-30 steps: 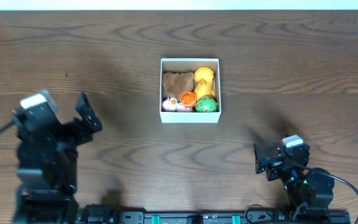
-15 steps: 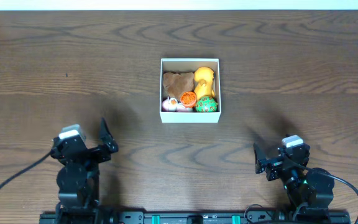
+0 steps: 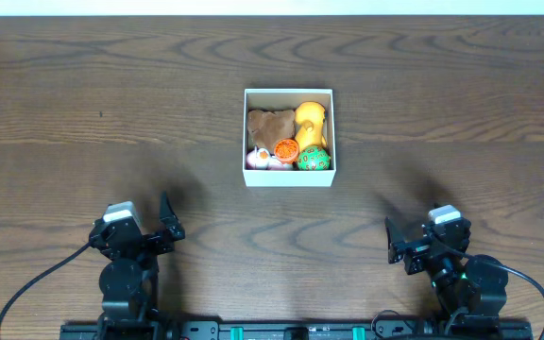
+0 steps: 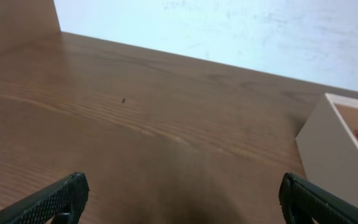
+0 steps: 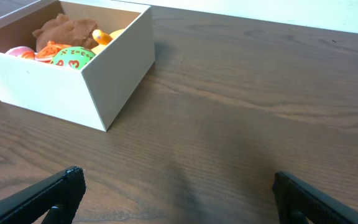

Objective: Pack container

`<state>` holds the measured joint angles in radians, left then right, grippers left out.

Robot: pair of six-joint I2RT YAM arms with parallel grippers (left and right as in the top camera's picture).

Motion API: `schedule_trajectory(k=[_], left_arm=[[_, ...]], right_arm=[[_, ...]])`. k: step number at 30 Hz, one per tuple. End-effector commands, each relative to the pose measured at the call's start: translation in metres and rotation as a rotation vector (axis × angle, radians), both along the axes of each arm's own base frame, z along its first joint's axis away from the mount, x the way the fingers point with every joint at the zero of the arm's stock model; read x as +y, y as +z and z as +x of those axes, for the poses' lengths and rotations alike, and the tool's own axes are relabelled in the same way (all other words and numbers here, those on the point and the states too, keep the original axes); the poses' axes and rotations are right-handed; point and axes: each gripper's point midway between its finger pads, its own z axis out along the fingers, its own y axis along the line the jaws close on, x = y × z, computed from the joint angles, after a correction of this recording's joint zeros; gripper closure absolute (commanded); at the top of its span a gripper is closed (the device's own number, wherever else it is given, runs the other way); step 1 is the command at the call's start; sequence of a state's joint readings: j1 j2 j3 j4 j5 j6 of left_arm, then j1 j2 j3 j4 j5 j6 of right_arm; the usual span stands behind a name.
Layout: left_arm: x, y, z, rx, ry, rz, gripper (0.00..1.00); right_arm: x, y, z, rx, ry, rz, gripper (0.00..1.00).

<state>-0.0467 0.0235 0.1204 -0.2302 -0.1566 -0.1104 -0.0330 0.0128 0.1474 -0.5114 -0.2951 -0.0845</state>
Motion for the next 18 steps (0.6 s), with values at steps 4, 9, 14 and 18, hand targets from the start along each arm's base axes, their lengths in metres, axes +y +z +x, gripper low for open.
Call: schedule_trajectory(k=[4, 9, 14, 18], left_arm=[[0.0, -0.014, 0.002, 0.011, -0.005, 0.011, 0.02], [0.0, -0.016, 0.002, 0.012, -0.005, 0.011, 0.02], [0.0, -0.017, 0.002, 0.015, -0.005, 0.011, 0.02], [0.0, -0.017, 0.002, 0.016, -0.005, 0.011, 0.02]], right_arm=[[0.001, -0.001, 0.0, -0.001, 0.004, 0.0, 0.01], [0.001, -0.001, 0.0, -0.001, 0.004, 0.0, 0.01], [0.001, -0.001, 0.0, -0.001, 0.004, 0.0, 0.01], [0.001, -0.001, 0.0, -0.001, 0.004, 0.0, 0.01]])
